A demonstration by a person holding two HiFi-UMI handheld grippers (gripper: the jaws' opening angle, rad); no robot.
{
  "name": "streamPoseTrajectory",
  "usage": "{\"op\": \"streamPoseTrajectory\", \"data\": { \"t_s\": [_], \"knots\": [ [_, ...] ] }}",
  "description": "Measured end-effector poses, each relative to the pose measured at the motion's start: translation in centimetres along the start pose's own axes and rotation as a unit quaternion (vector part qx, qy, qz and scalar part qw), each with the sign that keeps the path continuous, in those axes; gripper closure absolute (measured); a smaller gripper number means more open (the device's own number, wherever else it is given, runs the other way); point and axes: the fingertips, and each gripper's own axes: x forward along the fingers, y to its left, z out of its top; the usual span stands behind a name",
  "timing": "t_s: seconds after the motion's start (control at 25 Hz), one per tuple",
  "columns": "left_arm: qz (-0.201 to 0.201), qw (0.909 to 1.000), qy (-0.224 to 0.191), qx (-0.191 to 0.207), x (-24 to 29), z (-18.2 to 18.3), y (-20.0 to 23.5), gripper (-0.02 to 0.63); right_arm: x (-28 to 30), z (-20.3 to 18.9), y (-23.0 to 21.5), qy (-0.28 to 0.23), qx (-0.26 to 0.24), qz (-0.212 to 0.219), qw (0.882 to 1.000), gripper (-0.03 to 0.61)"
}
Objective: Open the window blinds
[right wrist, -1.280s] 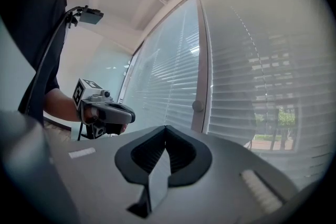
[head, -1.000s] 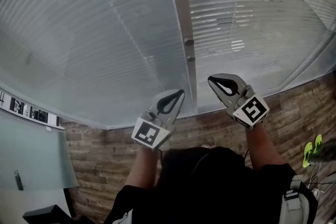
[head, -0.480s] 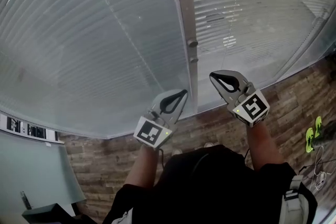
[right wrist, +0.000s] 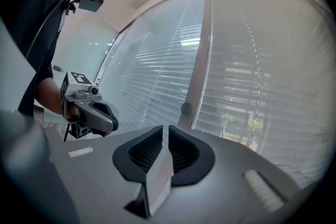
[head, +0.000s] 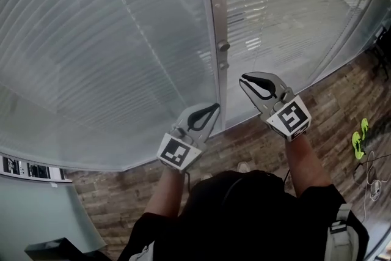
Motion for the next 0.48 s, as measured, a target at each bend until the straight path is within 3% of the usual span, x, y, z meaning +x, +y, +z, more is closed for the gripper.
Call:
{"op": "streamPoseTrajectory", "data": {
  "t_s": [0.48],
  "knots": [
    [-0.048,0.9988,-0.006,0.006,-0.2,0.3,-0.3,0.611,2.7,1.3,-1.6,0.057,-0.111,-0.054,0.991,0.485]
  ]
}}
